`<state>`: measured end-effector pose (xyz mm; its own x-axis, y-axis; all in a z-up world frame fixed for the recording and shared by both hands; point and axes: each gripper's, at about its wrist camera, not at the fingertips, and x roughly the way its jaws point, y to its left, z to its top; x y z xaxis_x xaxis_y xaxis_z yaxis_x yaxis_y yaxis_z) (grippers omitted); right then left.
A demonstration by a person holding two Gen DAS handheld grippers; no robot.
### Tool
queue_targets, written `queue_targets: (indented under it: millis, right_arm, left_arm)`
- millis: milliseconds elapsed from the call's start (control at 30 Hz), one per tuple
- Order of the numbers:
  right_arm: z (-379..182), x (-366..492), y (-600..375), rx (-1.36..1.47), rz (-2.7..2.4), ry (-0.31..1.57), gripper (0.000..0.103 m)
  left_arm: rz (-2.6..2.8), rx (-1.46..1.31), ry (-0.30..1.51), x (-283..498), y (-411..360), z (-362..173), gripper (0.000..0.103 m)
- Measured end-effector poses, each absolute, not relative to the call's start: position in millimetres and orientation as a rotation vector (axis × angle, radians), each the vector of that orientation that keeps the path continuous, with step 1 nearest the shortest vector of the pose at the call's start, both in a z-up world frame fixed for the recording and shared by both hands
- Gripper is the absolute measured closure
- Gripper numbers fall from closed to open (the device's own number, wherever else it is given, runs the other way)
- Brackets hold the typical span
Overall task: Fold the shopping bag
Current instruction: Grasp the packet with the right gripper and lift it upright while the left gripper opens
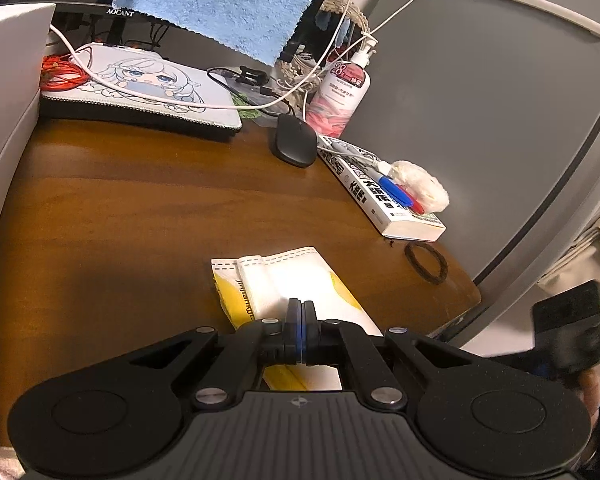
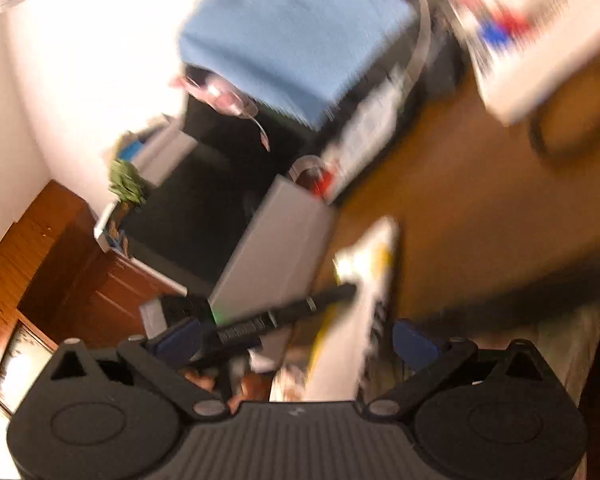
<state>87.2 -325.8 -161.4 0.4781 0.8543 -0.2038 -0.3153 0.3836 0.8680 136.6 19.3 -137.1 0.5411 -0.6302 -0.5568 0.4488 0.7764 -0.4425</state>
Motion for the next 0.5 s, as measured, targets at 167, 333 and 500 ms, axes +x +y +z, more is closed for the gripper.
queue_targets:
  millis: [167, 333, 500]
  right_arm:
    - [-190.7, 98.6, -318.5, 0.942, 0.791, 0.84, 0.011]
    - [-220.7, 117.9, -297.8, 1.058, 0.833, 0.937, 0.027]
    - [-229.9, 128.1, -279.1, 1.093, 0.885, 0.963, 0.07]
  left_arm:
    - [-0.661, -0.288, 0.776, 131.7, 23.7, -138.5, 0.1]
    - [-0.67, -0.318, 0.785, 128.5, 27.7, -140.1, 0.1]
    - [-0.675, -0.352, 0.788, 129.3, 31.0, -141.8, 0.101]
